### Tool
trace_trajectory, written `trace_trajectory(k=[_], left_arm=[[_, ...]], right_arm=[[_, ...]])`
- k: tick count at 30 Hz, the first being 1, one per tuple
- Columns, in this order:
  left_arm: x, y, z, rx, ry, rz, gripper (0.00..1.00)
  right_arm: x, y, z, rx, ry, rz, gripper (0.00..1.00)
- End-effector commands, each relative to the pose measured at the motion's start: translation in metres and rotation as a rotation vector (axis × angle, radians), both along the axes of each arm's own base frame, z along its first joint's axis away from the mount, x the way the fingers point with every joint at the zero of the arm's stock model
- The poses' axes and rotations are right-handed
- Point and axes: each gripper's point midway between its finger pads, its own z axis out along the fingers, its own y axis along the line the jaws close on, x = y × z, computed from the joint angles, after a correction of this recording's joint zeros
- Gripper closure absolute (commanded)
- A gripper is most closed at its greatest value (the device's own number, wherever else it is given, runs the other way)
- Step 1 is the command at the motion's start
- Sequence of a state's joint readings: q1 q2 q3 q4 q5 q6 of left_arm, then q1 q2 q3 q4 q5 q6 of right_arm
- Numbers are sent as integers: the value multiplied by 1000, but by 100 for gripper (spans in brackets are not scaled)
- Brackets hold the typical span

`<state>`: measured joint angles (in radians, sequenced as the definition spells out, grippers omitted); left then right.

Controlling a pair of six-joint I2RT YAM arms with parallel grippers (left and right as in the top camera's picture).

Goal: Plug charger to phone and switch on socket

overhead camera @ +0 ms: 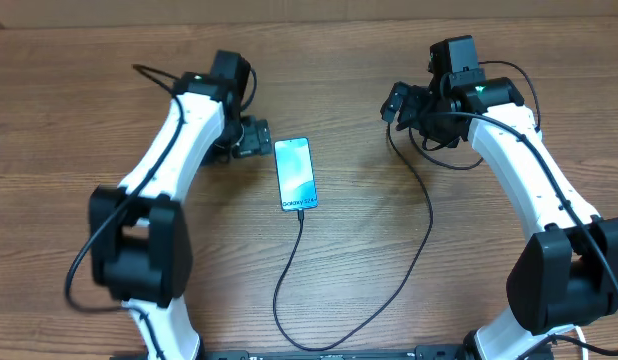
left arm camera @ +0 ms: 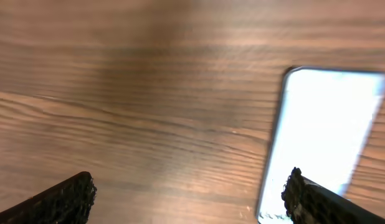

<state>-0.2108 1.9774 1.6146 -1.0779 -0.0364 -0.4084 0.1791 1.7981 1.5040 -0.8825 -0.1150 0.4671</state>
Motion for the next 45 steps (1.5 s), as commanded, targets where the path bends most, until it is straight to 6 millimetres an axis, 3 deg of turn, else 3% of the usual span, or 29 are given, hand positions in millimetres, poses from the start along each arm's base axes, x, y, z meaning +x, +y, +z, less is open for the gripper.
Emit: trace_trajectory(k=[1,5,9,37,39,45], left_arm=[[4,-4,78,1,-200,-38,0],[-10,-10,113,-21,-264,-54,0],[-21,-18,132,-65,-296,-76,0],[-26,-23,129,-87,-271,-85,0],[-26,-26,133,-91,-286,-94,0],[-20,-47,179,-110,-511,-143,0]], right_arm=[[1,-1,7,-5,-23,-3,0],[1,-1,7,-5,-23,-3,0],[1,-1,7,-5,-23,-3,0],[1,-1,7,-5,-23,-3,0],[1,-1,7,-5,-23,-3,0],[1,-1,7,-5,-23,-3,0]])
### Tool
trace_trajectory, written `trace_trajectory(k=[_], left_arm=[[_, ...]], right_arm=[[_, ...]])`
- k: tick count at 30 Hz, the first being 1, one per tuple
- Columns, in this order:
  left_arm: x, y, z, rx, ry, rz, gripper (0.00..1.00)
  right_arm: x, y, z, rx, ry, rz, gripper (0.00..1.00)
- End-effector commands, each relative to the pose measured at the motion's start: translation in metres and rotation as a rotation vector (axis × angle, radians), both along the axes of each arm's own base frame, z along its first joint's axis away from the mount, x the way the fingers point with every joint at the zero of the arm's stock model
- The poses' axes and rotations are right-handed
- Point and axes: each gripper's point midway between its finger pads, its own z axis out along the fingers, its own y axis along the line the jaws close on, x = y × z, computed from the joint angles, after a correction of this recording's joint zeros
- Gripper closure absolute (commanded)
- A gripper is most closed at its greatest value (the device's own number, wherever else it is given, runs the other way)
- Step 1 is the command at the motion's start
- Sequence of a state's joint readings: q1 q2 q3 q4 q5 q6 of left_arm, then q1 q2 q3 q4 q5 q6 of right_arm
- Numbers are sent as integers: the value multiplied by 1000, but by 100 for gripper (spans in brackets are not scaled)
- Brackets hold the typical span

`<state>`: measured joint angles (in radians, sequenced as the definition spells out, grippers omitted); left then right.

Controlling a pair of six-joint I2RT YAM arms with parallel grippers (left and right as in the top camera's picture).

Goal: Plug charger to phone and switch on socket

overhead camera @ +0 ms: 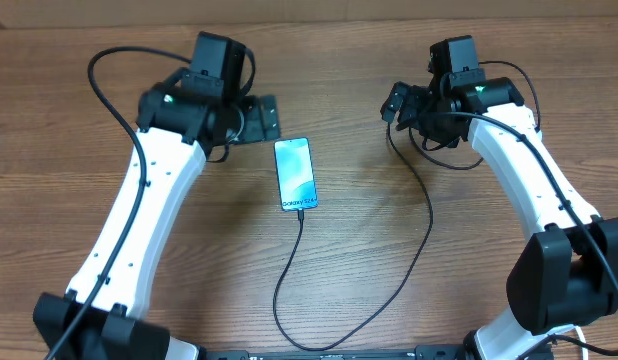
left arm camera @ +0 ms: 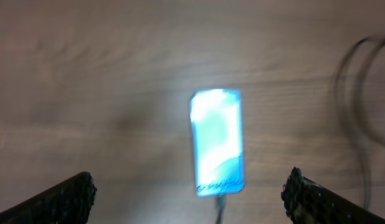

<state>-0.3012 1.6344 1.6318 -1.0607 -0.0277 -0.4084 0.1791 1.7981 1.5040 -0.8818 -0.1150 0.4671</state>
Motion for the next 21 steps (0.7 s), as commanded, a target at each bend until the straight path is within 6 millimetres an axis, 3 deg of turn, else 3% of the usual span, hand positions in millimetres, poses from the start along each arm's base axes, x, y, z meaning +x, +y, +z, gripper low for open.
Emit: trace_trajectory(k=[1,5,9,14,21], left_arm=[[-6,-14,47,-4,-199,-46,0],[-11,-18,64,-27,-357,-44,0],[-24,-8,64,-71,-491,-25,0],[-47,22,48,-137,-706,42,0],[-89,62,44,-231,-1085,133,1]], right_arm=[[1,-2,7,-5,-22,-3,0],[1,-2,7,-5,-22,-3,0],[1,-2,7,-5,-22,-3,0],[1,-2,7,-5,-22,-3,0],[1,-1,7,-5,-22,-3,0]])
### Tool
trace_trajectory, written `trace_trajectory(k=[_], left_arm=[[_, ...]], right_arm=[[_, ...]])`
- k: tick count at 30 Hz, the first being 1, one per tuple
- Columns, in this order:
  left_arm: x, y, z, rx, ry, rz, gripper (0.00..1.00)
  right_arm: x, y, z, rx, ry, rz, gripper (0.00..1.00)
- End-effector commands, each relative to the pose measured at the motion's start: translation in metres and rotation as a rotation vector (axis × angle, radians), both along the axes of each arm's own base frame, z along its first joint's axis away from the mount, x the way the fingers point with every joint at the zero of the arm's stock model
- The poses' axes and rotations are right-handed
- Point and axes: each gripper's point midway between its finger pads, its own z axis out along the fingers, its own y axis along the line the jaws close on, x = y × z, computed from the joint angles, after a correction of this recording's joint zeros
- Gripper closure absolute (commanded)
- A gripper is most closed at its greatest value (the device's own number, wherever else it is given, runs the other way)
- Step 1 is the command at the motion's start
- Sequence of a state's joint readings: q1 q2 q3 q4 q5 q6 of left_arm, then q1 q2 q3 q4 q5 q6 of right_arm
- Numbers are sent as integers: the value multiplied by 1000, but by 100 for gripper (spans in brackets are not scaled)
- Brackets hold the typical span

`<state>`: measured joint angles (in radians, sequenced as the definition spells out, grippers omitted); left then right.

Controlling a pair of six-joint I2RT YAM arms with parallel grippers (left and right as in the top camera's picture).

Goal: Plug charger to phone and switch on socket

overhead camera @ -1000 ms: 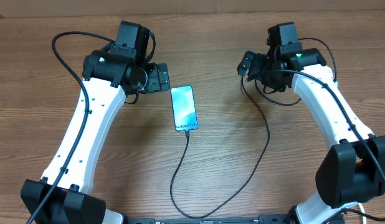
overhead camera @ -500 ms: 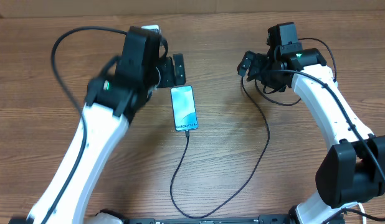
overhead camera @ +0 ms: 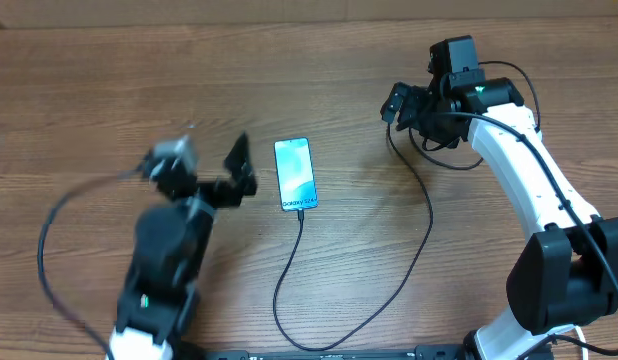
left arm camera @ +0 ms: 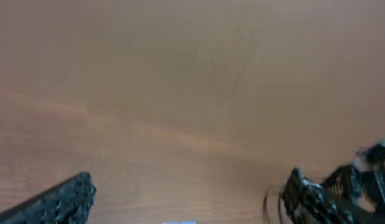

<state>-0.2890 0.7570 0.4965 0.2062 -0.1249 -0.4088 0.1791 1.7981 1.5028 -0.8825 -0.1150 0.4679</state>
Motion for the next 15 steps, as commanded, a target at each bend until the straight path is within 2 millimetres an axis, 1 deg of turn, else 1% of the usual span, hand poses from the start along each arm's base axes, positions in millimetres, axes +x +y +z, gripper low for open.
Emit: trace_trajectory(k=[1,4,8,12,15], left_arm=[[-28,25,-12,-17,-139,61,1],[-46,43,-17,-42,-256,108,0],[-61,57,-20,-21,-334,152,0],[-69,49,-25,163,-377,98,0],[-71,42,-36,294,-361,50,0]], right_arm=[[2,-1,8,-5,-24,-3,0],[2,-1,8,-5,-24,-3,0],[2,-1,8,-5,-24,-3,0],[2,-1,8,-5,-24,-3,0],[2,-1,8,-5,-24,-3,0]])
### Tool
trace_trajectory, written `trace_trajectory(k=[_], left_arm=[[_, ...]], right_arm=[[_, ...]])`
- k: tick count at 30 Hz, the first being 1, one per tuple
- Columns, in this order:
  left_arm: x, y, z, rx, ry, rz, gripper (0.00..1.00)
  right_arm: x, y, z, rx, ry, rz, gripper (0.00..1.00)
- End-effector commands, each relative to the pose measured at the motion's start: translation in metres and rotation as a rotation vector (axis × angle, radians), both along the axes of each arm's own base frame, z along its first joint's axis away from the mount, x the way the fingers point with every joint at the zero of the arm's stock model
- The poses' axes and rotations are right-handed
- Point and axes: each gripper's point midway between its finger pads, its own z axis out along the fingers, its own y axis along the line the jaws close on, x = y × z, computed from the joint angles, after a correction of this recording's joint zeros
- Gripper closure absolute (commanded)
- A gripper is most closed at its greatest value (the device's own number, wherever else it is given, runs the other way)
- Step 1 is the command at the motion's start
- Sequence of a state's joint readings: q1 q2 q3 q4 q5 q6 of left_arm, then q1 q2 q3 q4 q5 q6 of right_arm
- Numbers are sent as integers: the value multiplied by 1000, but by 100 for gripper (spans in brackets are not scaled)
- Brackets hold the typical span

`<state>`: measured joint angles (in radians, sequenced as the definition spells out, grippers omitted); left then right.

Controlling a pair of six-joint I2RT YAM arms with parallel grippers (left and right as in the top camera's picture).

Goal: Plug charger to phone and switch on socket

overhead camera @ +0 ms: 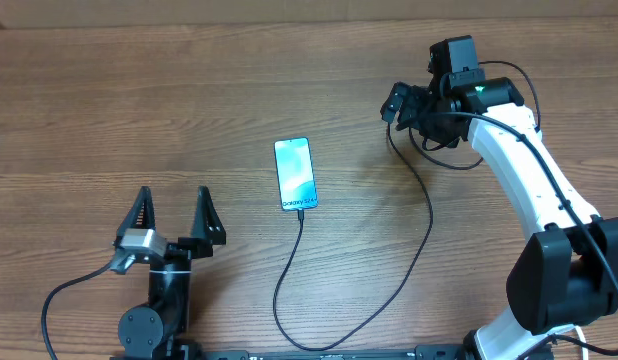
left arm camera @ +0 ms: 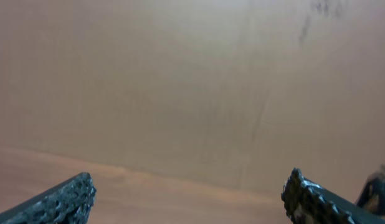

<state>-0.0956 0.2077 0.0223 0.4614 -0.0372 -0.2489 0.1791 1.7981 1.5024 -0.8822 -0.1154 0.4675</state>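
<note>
The phone (overhead camera: 295, 173) lies face up mid-table with its screen lit. A black charger cable (overhead camera: 289, 270) is plugged into its near end, loops toward the front edge and runs up right to my right gripper (overhead camera: 396, 103). That gripper's black fingers merge with a dark thing where the cable ends, so its state is unclear; the socket cannot be made out. My left gripper (overhead camera: 172, 214) is open and empty at the front left, well away from the phone. In the left wrist view, the left gripper (left arm camera: 189, 200) shows wide-apart fingertips (left arm camera: 65, 198) with nothing between them.
The wooden table (overhead camera: 109, 100) carries only the phone and cable. The left arm is folded at the front-left edge. A beige wall (left arm camera: 180, 74) fills the left wrist view beyond the table's far edge. The right arm (overhead camera: 529, 180) reaches along the right side.
My left arm has drawn back from just left of the phone to a folded pose at the front left, gripper still open. Its camera now faces the wall. Phone, cable and right arm are unchanged.
My left gripper was open and low, beside the phone's far-left corner. Then it was higher behind the phone, looking down on the lit screen. Then it was left of the phone, nearer the front, and now sits folded. The cable stayed in the phone throughout.
</note>
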Motion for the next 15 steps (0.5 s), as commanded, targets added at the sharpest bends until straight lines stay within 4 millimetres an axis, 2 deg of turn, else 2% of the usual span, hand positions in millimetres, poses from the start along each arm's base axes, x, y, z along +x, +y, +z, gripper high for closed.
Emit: trace_trajectory(k=[1,9,15], left_arm=[[-3,-12,-14,209,17,-32,0],[-1,2,-48,208,159,14,0],[-3,8,-85,199,311,24,0]], right_arm=[[2,-1,8,-6,-24,-3,0],[2,-1,8,-6,-24,-3,0],[2,-1,8,-6,-24,-3,0]])
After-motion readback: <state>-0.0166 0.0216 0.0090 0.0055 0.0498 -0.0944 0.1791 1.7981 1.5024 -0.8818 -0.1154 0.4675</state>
